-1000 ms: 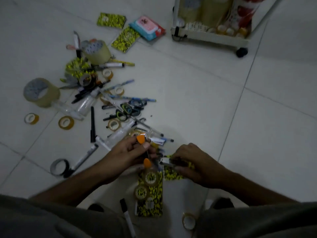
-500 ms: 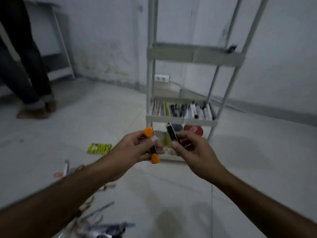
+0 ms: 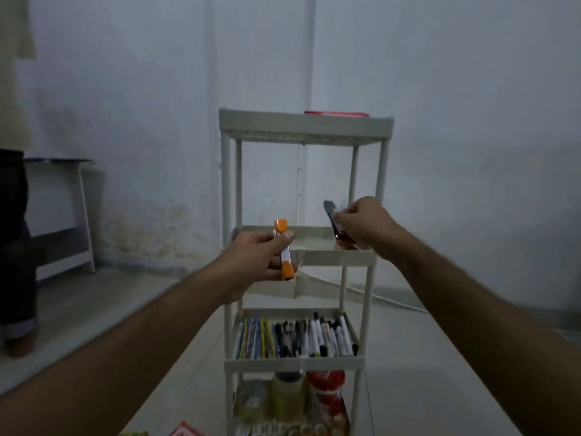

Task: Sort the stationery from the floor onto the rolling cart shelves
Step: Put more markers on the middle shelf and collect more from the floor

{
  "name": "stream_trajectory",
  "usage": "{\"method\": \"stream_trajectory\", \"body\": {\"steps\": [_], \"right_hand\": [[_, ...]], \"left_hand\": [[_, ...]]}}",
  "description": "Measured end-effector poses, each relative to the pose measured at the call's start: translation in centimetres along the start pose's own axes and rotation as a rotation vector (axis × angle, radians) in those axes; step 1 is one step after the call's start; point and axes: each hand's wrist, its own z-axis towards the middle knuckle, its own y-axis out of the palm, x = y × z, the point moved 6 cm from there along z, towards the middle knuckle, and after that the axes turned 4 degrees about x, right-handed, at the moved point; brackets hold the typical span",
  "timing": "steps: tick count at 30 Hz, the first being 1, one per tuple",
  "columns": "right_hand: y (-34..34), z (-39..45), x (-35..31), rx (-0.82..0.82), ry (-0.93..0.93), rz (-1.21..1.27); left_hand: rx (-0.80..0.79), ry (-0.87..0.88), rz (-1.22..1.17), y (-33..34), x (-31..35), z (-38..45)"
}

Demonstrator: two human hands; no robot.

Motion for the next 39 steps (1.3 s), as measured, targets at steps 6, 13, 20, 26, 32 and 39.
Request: {"method": "stream_trajectory", "body": {"steps": [6,13,20,26,32,39], "right_hand": [[2.3,4.6,-2.2,-0.261,0.207,-0.347],[5.5,8.2,-0.8,-0.368,0.13,-0.756],[5.8,8.3,1.4,-0.29,-0.045,-0.99],[4.4,8.4,1.1,-0.321,-0.054,-0.946],[3.4,7.7,0.1,-0.161,-0.275,-0.96],[3.0,5.6,-1.0,-0.101,-0.326,-0.879]], "left_hand": [[0.082,-0.041,0.152,1.3,2.0,6.9],[0.191,-0.037,0.212,2.2,2.6,11.9],[0.206,-0.148,0.376,3.2,-0.1,14.2],[0.086,-0.271,0.589,5.9,-2.2,15.7],[0.042,-0.311,0.91,8.5,-2.1,16.7],[0.018,-0.17,1.067,8.1,-1.2,16.2]]}}
